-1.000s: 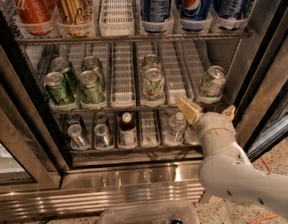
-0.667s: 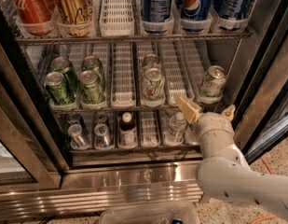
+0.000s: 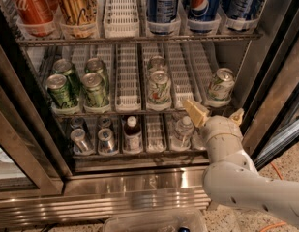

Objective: Pick 7up can from middle shelf of fridge

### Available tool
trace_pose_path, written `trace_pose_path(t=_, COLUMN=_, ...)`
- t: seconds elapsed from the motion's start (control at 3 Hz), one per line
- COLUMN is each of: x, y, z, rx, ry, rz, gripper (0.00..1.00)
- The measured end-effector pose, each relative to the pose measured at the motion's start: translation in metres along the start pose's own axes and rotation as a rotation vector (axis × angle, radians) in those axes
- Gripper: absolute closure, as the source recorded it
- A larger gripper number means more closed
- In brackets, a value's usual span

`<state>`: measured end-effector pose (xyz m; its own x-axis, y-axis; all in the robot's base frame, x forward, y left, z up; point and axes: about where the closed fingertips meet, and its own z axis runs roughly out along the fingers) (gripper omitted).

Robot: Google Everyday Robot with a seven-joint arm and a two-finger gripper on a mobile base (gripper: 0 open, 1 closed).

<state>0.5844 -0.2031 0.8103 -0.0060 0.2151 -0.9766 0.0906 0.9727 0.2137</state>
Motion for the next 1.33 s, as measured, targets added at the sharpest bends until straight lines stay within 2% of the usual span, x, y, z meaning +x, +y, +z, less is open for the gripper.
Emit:
trace_pose_path(t=0.33, x=-0.0001, y=0.0028, z=0.0007, rx=0.001, ry=-0.035, rz=-0.012, gripper=0.19)
trace_pose_path(t=0.67, x=-0.0023, y=0.0033, z=0.0017, rx=0.007, ry=-0.066, rz=-0.027, gripper=0.42)
trace_pose_path(t=1.0, x=-0.0039, y=0.0044, z=0.0027, rx=0.008, ry=-0.087, rz=-0.043, gripper=0.47)
trace_pose_path(t=1.33, x=-0.0052, y=0.0086, z=0.0063, rx=-0.003, ry=-0.109, rz=-0.066, gripper=0.3)
